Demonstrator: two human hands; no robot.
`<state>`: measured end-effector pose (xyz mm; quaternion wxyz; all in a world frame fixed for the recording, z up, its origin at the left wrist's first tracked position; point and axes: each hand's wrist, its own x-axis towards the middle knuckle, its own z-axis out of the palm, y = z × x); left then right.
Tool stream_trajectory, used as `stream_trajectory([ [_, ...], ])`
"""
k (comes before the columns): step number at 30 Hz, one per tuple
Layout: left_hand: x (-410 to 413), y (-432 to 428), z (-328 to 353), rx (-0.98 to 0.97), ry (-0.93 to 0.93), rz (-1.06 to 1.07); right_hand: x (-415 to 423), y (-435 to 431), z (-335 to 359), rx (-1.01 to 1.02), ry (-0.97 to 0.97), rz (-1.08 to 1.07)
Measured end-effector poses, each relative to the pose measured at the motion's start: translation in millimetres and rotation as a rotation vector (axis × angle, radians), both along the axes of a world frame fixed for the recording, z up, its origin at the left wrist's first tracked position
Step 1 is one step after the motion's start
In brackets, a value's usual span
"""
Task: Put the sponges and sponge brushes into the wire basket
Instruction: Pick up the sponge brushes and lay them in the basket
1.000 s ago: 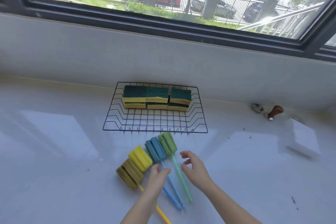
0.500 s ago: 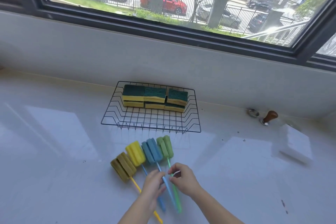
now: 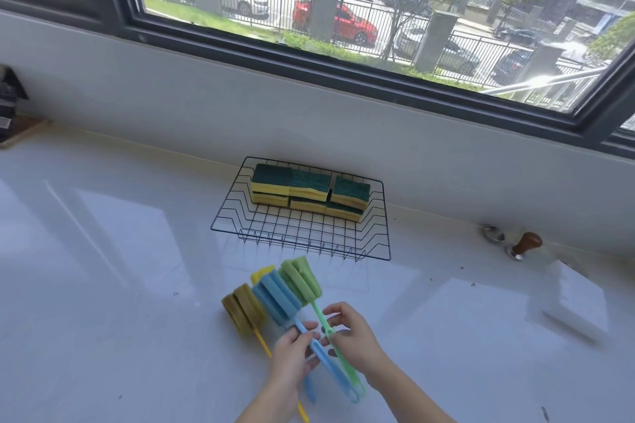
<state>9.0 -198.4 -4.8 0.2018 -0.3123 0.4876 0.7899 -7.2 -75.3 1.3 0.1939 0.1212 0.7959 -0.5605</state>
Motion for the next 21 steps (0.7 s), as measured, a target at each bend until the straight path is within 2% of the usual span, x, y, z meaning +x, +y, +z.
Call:
stream_trajectory([
  [5,2,1,5,0.033,0.007,0.028,-5,-5,0,0.014,0.05,-0.068],
  [11,-16,-8,20,-0.022,0.124,0.114,-32,-14,16,0.059,0.196,-0.051],
  [21,-95,-14,72,0.128,0.218,0.009,-128,-23,63,0.343,0.371,0.159],
])
